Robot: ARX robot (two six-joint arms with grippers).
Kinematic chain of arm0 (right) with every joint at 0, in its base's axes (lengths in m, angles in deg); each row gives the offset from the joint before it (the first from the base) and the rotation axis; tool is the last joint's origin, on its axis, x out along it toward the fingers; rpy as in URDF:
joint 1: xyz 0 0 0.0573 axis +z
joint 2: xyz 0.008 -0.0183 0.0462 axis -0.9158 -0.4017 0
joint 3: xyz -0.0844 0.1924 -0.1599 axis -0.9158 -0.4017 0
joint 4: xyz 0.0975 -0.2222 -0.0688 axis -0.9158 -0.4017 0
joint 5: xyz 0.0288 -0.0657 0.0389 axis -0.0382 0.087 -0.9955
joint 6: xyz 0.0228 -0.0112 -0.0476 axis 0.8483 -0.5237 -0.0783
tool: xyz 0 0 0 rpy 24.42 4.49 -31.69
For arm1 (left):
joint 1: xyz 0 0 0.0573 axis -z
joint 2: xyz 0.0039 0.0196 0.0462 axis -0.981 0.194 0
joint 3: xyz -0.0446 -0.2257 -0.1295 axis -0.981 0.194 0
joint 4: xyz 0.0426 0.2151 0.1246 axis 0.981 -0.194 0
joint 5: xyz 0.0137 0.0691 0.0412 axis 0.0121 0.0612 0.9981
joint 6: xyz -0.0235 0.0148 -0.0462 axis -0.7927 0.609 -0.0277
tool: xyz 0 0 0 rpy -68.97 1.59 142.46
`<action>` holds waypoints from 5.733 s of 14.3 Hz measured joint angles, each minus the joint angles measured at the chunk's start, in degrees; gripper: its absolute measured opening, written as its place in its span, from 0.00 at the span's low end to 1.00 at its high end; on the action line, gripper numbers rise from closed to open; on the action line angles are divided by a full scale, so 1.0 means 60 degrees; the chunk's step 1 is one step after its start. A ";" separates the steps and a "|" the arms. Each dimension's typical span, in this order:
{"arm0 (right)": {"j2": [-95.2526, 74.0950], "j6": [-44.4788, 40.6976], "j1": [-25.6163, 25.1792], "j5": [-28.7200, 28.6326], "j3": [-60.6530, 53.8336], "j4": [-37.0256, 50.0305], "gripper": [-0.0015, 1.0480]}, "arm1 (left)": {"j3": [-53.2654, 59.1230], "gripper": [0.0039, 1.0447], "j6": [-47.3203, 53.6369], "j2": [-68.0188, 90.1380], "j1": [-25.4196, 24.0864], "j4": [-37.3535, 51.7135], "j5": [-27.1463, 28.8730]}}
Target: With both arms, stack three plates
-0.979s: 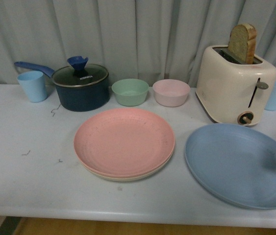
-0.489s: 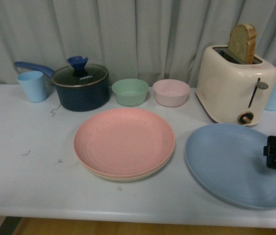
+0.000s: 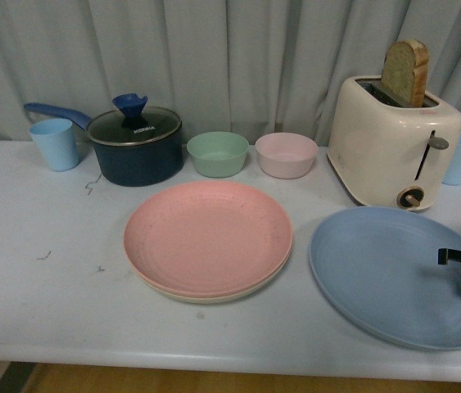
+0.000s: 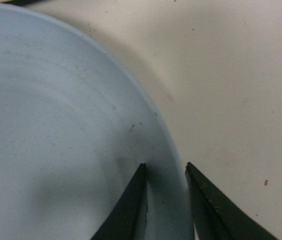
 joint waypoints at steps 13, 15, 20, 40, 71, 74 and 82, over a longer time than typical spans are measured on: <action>0.0710 0.2973 0.3603 -0.1096 0.2692 -0.1042 0.03 | 0.0000 0.94 0.0000 0.0000 0.0000 -0.0004 0.0000; -0.0219 0.2991 0.3993 -0.0681 0.3402 -0.1217 0.03 | 0.0000 0.94 0.0000 0.0000 0.0000 -0.0004 0.0000; -0.0991 0.3024 0.4080 -0.0379 0.4175 -0.2095 0.03 | 0.0000 0.94 0.0000 0.0000 0.0000 -0.0004 0.0000; 0.4594 0.1388 0.2084 -0.0616 -0.0321 0.2317 0.78 | 0.0000 0.94 0.0000 -0.0004 0.0000 -0.0004 -0.0007; 1.9285 -0.1297 0.0637 -0.0597 -0.8903 -0.2484 0.02 | 0.0004 0.94 0.0000 -0.0004 -0.0004 0.0000 -0.0004; 2.0349 -0.1300 0.0637 -0.0597 -0.8910 -0.3355 0.02 | 0.0004 0.94 0.0000 0.0000 -0.0004 0.0004 -0.0004; 2.0360 -0.1322 0.0637 -0.0597 -0.8910 -0.3322 0.05 | 0.0004 0.94 0.0000 0.0000 -0.0004 0.0000 0.0000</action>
